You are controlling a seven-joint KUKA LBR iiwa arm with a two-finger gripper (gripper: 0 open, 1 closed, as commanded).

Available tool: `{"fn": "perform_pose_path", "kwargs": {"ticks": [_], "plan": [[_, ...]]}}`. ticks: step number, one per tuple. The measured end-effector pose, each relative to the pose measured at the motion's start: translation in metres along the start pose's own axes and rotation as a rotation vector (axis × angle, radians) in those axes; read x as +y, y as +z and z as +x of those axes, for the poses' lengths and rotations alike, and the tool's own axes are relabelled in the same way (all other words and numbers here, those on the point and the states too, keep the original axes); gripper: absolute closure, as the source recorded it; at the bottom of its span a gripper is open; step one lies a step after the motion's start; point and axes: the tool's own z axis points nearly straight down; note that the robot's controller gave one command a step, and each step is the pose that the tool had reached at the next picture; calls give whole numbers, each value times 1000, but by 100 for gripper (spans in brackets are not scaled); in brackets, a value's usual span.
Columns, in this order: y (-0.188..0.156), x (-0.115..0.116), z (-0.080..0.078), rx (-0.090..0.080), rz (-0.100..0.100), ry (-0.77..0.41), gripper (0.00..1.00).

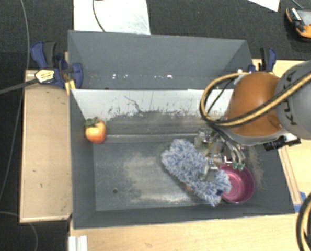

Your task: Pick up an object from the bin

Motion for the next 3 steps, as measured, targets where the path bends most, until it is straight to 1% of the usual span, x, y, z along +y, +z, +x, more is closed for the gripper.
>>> {"fn": "perform_pose_path", "kwargs": {"ticks": [1,2,3], "plan": [[22,-1,-8,-6,0,47,0],[51,28,25,-9,0,-336,0],[59,14,21,-1,-1,-76,0]]}}
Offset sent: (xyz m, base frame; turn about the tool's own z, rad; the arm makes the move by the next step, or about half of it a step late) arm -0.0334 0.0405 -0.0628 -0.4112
